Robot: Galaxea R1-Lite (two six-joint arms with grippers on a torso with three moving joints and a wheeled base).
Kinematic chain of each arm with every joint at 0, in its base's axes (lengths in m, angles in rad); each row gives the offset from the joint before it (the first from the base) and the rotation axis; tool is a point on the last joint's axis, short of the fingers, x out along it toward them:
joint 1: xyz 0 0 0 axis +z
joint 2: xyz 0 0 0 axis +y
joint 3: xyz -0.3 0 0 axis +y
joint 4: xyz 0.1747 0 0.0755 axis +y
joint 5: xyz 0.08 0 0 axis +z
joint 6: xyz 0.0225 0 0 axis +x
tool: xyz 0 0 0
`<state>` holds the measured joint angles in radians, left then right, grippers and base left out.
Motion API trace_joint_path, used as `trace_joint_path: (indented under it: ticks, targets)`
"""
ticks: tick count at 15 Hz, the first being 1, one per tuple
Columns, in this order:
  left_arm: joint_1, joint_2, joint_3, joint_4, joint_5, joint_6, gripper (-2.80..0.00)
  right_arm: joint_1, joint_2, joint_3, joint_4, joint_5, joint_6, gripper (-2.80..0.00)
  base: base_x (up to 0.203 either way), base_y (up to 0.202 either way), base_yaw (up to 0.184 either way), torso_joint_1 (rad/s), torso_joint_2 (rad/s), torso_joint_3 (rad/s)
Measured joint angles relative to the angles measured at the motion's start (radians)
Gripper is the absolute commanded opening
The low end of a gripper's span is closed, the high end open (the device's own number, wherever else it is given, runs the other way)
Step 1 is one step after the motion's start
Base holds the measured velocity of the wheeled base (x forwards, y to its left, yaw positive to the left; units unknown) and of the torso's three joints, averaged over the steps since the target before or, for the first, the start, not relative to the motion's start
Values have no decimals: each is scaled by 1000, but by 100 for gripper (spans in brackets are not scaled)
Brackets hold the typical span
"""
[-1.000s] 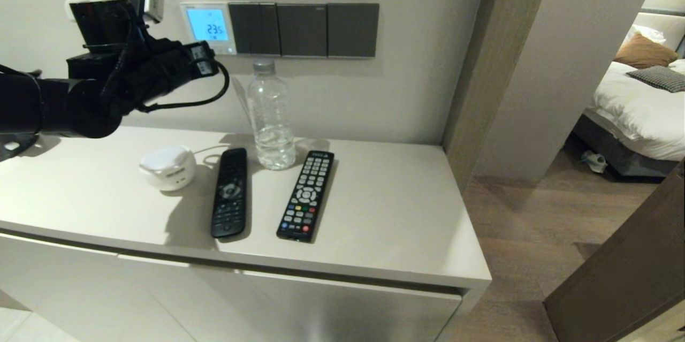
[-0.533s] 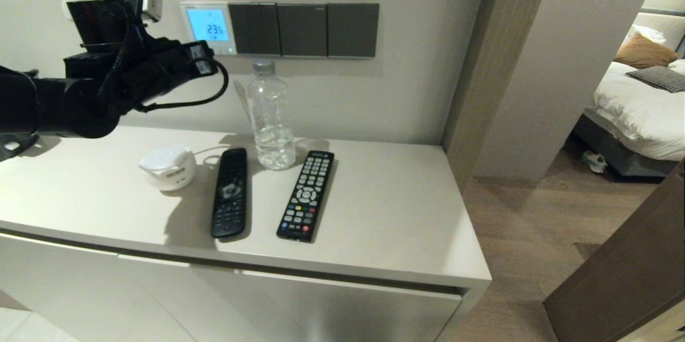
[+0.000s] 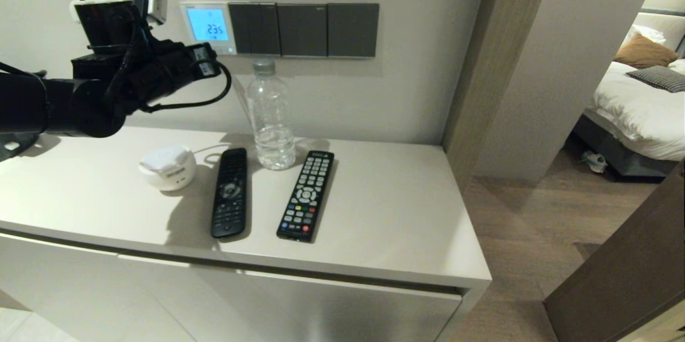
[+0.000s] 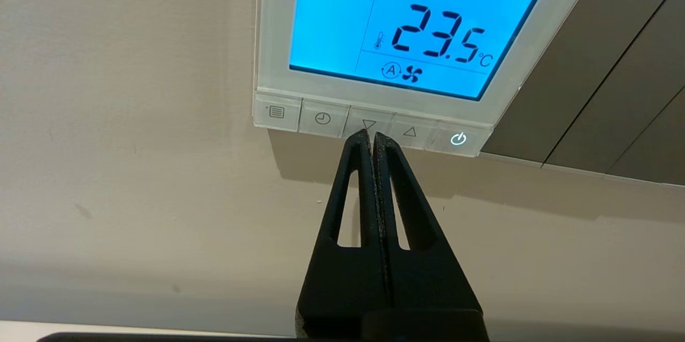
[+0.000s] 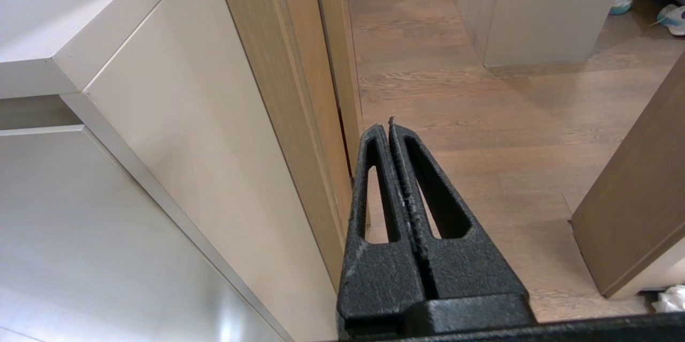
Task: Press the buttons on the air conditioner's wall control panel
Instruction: Press the temperature decrease button
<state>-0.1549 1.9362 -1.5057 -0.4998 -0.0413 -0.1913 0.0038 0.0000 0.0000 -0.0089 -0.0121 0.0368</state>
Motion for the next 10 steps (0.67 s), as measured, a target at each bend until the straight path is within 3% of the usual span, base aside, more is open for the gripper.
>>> trace_joint_path:
  ticks: [10]
  targets:
    - [0,-6,11,-5,0,0,-280,0,0,0,0,0,0,-280,0,0,0,0,0,0]
